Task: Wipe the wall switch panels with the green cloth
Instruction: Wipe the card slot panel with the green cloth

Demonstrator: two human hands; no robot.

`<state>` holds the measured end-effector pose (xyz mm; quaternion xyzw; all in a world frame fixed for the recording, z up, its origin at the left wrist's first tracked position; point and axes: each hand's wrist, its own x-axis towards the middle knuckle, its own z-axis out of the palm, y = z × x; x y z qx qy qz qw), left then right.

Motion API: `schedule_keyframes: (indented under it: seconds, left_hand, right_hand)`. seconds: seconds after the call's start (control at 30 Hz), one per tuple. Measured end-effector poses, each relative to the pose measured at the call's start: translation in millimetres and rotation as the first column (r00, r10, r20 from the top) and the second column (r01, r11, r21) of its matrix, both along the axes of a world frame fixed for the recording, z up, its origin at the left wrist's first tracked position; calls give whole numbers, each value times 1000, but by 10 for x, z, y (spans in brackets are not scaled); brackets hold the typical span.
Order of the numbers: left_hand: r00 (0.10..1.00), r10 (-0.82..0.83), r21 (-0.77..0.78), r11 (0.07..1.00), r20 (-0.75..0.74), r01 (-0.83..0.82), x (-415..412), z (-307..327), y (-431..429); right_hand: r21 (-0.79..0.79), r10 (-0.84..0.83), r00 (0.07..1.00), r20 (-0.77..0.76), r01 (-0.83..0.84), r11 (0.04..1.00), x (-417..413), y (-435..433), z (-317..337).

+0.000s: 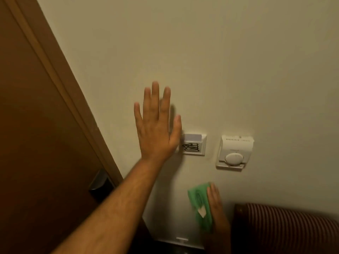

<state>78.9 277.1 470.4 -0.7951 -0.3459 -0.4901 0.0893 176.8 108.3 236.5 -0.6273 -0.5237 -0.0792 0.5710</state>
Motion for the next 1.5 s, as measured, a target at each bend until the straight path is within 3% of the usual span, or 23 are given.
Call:
schedule_keyframes:
  seconds: [0.2,0.3,0.67,1.03,1.2,1.37,1.5]
  left_hand:
    - [999,-22,221,975,23,16,142,787,490]
    - [1000,-12,261,965,7,10,172,858,616]
    - [999,45,334,942,1,-42,186,746,782]
    - [992,73,402,909,103,-109,239,638,872]
    - [986,57,412,904,154,-117,247,598,885]
    - [985,35,429,897,171,-106,251,589,885]
    - [982,26,432,896,187,-106,256,575,871]
  right_hand:
    - [101,-164,977,134,151,983,-12,447,717]
    - [93,-216,949,231,199,975,16,576,712]
    - [133,-336,875,348,309,942,114,936,403]
    - [108,-359,886,295,342,933,-29,1132,249]
    - [70,-360,868,341,359,931,85,1034,271]
    - [16,-387,901,197,392,920,-46,1049,275]
    - [-11,-336,908,252,350,937,-219,1205,224]
